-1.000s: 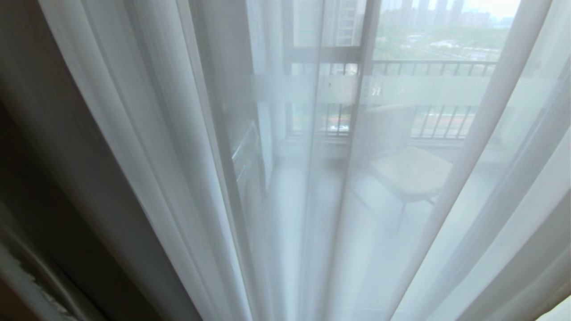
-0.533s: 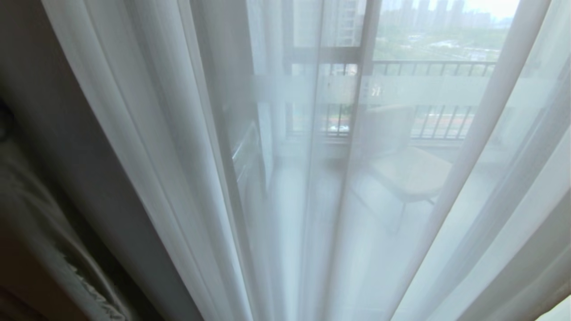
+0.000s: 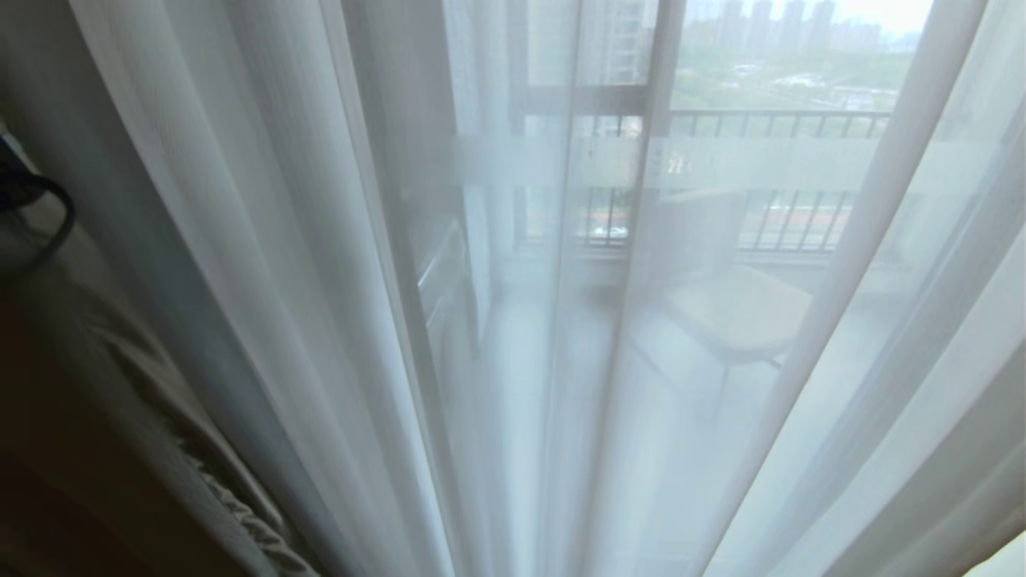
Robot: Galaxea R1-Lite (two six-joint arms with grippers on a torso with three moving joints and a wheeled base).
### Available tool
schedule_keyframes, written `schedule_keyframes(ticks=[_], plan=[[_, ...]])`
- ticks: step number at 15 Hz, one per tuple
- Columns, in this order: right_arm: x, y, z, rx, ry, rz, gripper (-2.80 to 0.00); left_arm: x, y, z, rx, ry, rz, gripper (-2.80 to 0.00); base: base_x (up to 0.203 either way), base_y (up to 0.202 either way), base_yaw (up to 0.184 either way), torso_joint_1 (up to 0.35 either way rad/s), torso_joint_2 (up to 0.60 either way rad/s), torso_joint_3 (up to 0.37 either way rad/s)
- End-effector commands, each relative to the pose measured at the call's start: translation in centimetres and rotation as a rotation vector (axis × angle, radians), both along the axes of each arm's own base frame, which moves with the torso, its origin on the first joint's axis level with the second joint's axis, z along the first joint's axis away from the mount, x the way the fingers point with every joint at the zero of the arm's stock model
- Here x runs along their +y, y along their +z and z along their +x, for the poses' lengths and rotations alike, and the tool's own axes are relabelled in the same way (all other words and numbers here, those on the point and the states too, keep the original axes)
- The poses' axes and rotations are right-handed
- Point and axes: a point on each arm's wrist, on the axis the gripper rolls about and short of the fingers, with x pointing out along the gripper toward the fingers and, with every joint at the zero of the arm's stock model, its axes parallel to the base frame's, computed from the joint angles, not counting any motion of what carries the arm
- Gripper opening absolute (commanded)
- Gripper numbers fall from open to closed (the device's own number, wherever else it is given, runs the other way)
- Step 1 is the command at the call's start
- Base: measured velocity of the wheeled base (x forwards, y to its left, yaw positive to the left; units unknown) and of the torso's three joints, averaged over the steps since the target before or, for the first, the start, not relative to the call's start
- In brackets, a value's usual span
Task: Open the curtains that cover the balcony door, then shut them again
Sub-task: Close the outer curtains on both sides
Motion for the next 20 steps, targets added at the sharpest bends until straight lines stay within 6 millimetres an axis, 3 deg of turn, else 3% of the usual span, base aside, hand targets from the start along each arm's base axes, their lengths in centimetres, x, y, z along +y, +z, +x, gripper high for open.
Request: schedule_keyframes(ticks=[1,9,12,20], plan=[[0.0,0.0,0.0,-0.001,0.001,-0.001,-2.8,-0.5,-0.1,0.0,0.003,-0.025,-0.002,-2.8,0.0,0.0,0.0,0.0,0.0,0.0],[0.0,0.0,0.0,-0.001,0.001,-0.001,-2.8,-3.3,0.1,-0.2,0.005,-0.15,-0.002,-2.8,0.0,0.0,0.0,0.0,0.0,0.0],[0.0,0.0,0.0,-0.001,0.001,-0.001,-2.8,-4.3,-0.7,-0.6,0.027,-0.195,-0.005,-2.8,0.0,0.0,0.0,0.0,0.0,0.0],[0.0,0.0,0.0,-0.001,0.001,-0.001,-2.8,-5.8,-0.8,-0.7,0.031,-0.269,-0.004,-2.8,0.0,0.0,0.0,0.0,0.0,0.0]])
